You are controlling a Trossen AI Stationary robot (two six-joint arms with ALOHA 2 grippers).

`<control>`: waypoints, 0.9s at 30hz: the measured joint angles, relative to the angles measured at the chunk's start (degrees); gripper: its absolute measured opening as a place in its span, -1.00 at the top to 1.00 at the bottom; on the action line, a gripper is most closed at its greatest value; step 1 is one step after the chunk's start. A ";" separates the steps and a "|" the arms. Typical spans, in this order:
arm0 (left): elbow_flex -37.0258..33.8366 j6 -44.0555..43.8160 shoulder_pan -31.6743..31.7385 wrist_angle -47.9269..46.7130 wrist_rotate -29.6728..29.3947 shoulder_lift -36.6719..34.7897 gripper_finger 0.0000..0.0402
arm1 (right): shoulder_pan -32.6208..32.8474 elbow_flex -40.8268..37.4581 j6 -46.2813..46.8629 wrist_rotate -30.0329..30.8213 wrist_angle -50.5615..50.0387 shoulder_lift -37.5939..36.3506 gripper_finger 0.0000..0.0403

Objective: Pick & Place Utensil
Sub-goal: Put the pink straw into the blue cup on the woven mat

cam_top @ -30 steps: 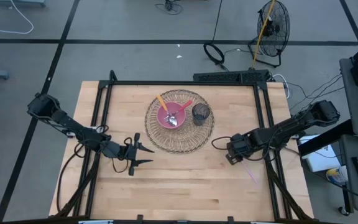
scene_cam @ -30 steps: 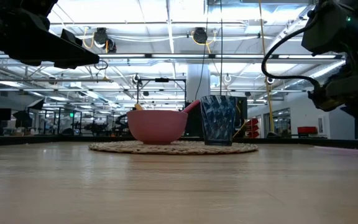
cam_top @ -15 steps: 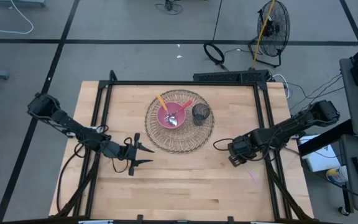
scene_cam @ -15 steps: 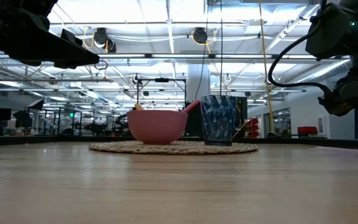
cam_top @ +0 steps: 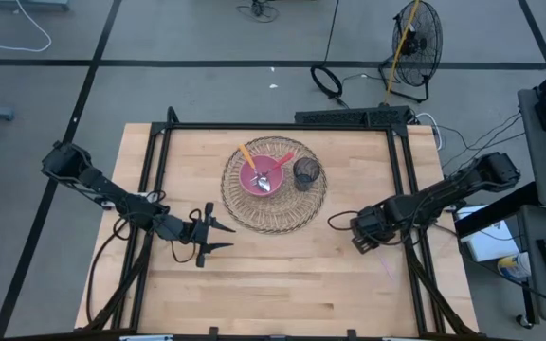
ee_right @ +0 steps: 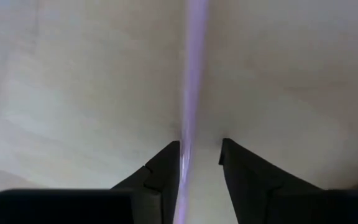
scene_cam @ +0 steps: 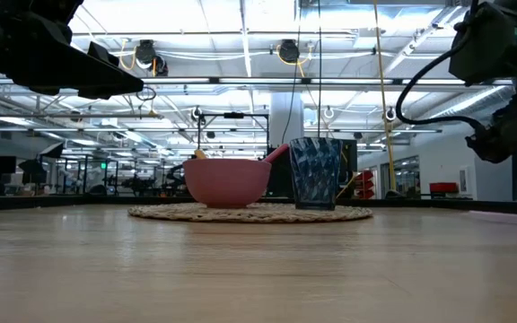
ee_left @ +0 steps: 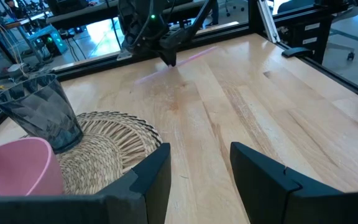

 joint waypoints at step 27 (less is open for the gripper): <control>0.00 -0.26 0.01 0.02 0.00 -0.01 0.15 | -0.08 0.53 -2.68 3.91 2.14 5.35 0.73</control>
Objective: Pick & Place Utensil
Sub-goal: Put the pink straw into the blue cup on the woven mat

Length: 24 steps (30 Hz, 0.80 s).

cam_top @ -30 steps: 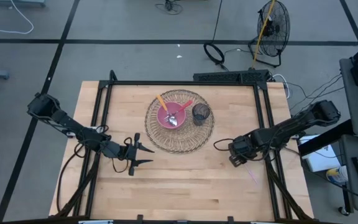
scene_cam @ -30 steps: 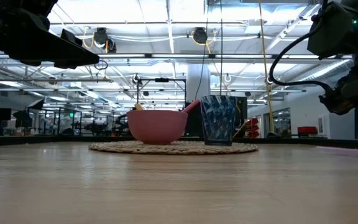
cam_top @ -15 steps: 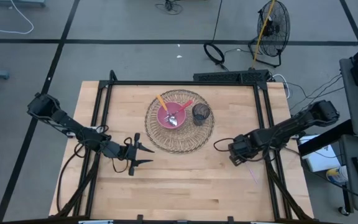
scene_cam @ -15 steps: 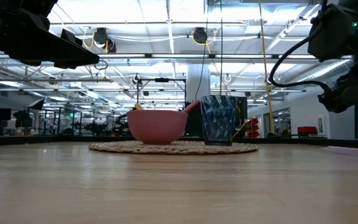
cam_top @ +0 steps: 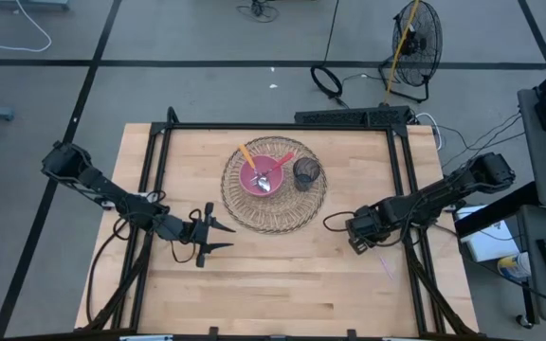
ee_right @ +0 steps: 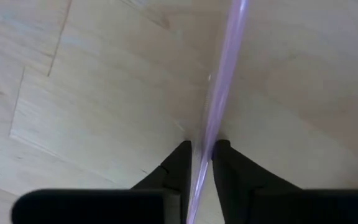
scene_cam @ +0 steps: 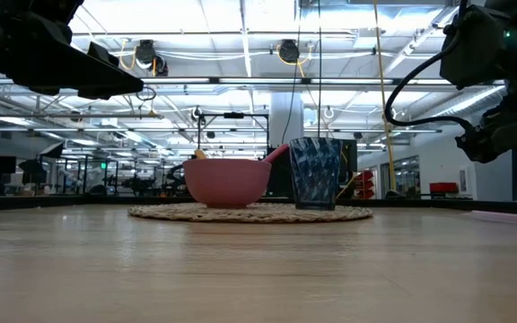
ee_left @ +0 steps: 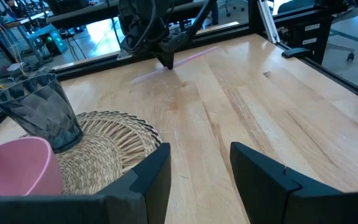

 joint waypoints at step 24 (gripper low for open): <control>0.00 0.02 -0.01 0.00 0.00 0.00 0.15 | 0.00 -0.11 -0.36 1.52 -0.03 0.06 1.00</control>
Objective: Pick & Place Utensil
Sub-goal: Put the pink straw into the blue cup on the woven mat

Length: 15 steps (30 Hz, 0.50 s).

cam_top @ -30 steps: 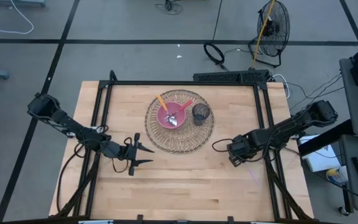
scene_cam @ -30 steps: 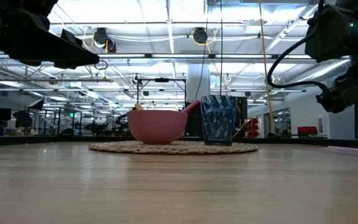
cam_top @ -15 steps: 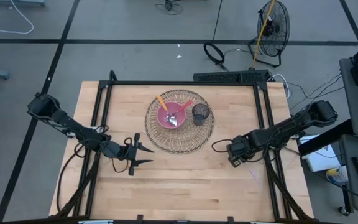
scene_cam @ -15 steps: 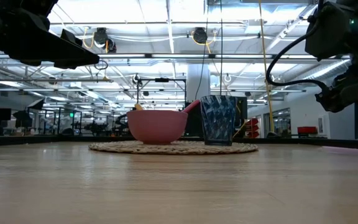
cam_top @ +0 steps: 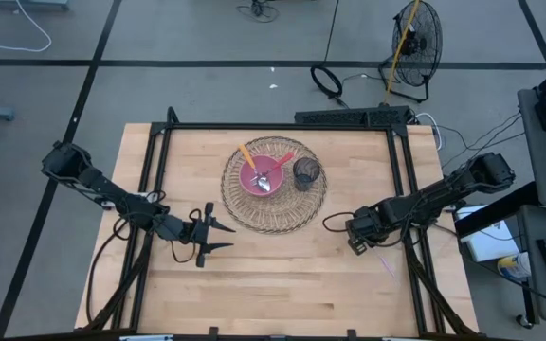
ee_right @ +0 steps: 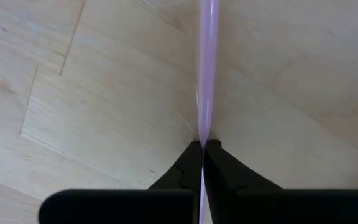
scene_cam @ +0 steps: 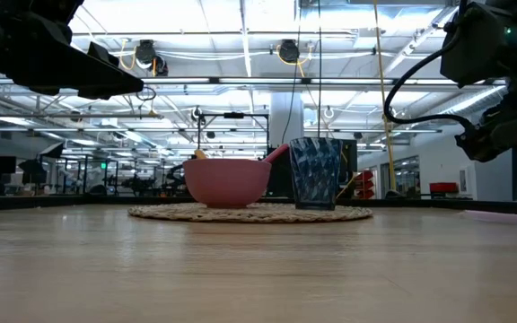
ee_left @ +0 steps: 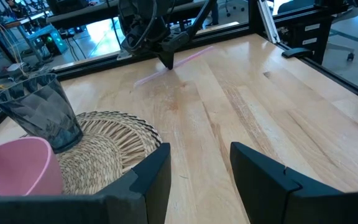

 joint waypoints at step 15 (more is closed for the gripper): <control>0.00 0.04 0.02 0.11 0.00 0.01 0.15 | -0.11 -0.31 -0.70 7.87 0.17 -8.43 1.00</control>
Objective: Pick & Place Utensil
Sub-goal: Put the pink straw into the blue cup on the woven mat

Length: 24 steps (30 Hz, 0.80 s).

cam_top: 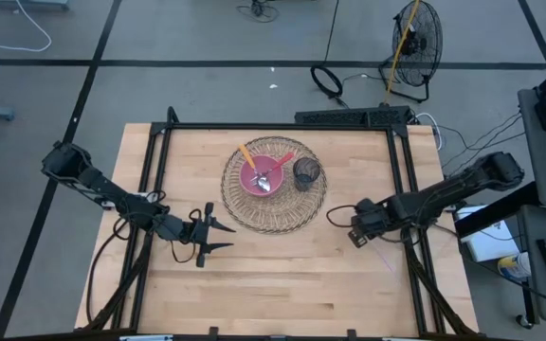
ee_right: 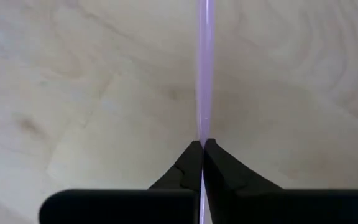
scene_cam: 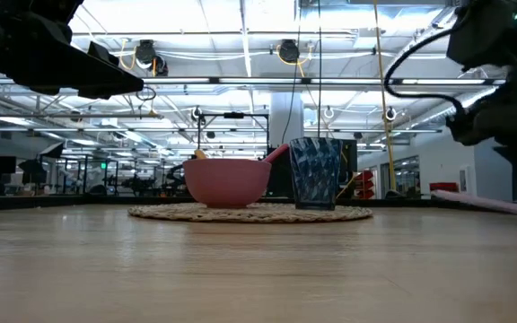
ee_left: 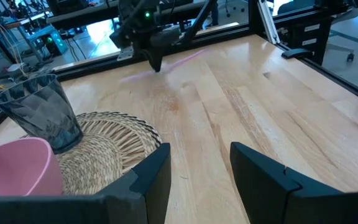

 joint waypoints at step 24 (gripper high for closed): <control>0.00 -0.02 -0.02 0.33 -0.11 0.00 0.15 | -0.06 0.20 -7.61 14.44 2.49 -20.67 1.00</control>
